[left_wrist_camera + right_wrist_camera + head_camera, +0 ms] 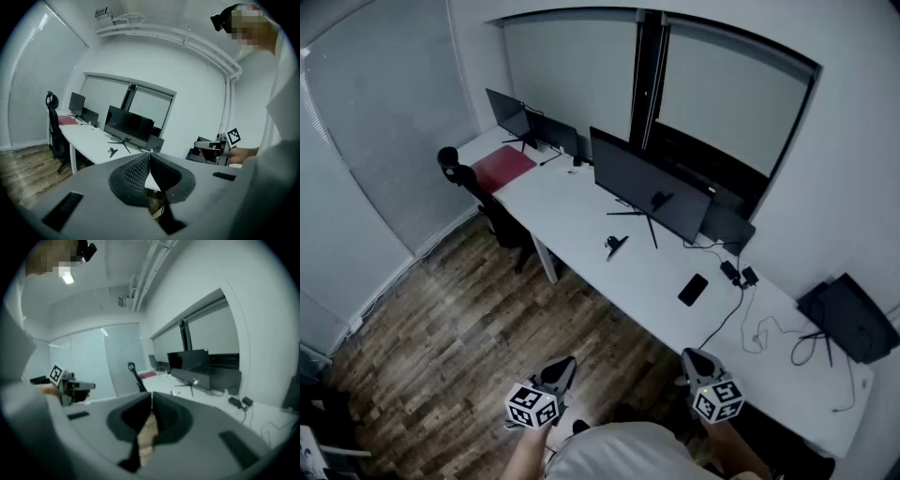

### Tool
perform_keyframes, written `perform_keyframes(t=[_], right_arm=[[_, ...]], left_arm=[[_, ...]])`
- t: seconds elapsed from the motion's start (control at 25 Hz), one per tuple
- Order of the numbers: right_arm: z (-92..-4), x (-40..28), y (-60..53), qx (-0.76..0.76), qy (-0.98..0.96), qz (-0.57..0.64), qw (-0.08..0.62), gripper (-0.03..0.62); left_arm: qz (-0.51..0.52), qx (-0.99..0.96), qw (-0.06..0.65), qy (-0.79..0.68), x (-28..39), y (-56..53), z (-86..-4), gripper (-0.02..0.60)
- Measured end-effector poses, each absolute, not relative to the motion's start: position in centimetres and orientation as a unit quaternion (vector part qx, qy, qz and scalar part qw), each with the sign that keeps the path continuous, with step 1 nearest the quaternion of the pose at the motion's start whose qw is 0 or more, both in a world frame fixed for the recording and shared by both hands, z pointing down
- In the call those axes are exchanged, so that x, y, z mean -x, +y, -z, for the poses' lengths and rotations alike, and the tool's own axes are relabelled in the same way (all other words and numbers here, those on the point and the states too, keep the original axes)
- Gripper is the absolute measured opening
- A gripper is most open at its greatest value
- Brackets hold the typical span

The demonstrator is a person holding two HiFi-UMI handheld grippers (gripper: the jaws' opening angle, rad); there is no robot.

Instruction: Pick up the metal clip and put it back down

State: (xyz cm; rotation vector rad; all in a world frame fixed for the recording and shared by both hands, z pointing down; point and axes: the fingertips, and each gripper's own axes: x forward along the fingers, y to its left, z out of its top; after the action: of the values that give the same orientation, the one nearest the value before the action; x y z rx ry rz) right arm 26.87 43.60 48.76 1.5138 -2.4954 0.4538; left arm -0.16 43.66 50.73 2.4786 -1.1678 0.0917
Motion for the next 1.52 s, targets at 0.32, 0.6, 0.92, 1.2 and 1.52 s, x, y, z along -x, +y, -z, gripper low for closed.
perform_keyframes(t=[0.32,0.6,0.92,1.2,1.52], right_arm=[[-48.9,-27.8,42.9,-0.51,-0.842,-0.154,0.092,0.032],[-48.9,-28.4,41.8,-0.506,-0.844,-0.151,0.09,0.032],[-49.8,-29.7,40.6,-0.49,-0.853,-0.148,0.098,0.034],[-50.6,-30.8,39.8,-0.466,-0.867,-0.14,0.108,0.034],[-51.0,-31.4,38.1,-0.463,-0.868,-0.146,0.106,0.034]], left_arm=[[-0.033,-0.886,0.196,-0.418,-0.9,43.2,-50.5,0.034],[-0.037,-0.881,0.198,-0.427,-1.3,42.5,-50.8,0.034],[-0.042,-0.873,0.202,-0.442,-2.7,42.2,-51.3,0.032],[-0.042,-0.864,0.201,-0.46,-4.1,42.1,-51.7,0.032],[-0.04,-0.86,0.206,-0.465,-4.9,40.8,-51.9,0.032]])
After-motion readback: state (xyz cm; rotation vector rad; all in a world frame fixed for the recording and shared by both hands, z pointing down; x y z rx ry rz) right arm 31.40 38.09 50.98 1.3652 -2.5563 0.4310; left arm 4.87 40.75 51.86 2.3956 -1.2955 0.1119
